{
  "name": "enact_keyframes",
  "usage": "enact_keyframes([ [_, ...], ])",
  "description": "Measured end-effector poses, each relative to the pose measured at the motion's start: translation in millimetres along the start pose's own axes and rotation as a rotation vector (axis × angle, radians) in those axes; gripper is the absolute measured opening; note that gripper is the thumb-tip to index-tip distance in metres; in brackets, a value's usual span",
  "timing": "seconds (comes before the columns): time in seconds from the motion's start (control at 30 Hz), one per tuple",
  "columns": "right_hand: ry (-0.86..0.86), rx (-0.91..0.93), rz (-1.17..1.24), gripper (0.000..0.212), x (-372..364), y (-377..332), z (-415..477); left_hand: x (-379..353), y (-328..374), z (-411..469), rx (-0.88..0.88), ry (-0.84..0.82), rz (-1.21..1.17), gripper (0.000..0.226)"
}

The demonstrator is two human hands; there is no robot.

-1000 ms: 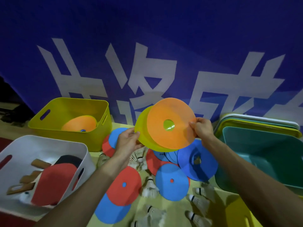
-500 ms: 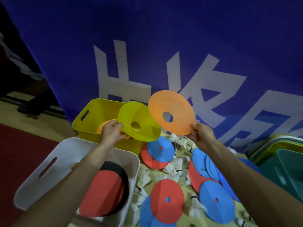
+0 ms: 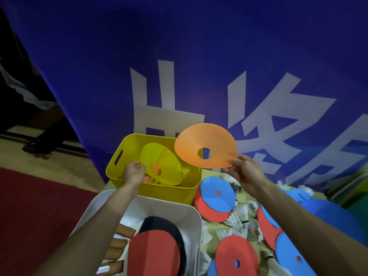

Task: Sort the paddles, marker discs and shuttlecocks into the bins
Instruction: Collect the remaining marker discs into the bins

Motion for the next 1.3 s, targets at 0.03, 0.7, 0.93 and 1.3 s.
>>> enact_keyframes([
  [0.03, 0.001, 0.004, -0.002, 0.024, -1, 0, 0, -2, -2, 7, 0.011, -0.005, 0.014, 0.045],
  [0.7, -0.152, -0.011, -0.248, 0.035, -101, 36, 17, 36, 31, -58, -0.238, -0.078, -0.09, 0.029],
  [0.93, -0.217, 0.007, -0.415, 0.025, -88, 40, 8, -6, 29, -84, -0.232, -0.165, -0.09, 0.027],
  [1.3, -0.019, -0.011, -0.408, 0.019, 116, 20, -24, -165, 3, -161, -0.21, -0.43, -0.016, 0.031],
])
Point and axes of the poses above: each hand's wrist, its own z-axis towards the middle knuckle, its own x-axis out of the back of the hand, y = z × x, the point moved 10 cm from there along z, towards the middle knuckle, and after that the axes turned 14 degrees about x, right-handed, at the moved point
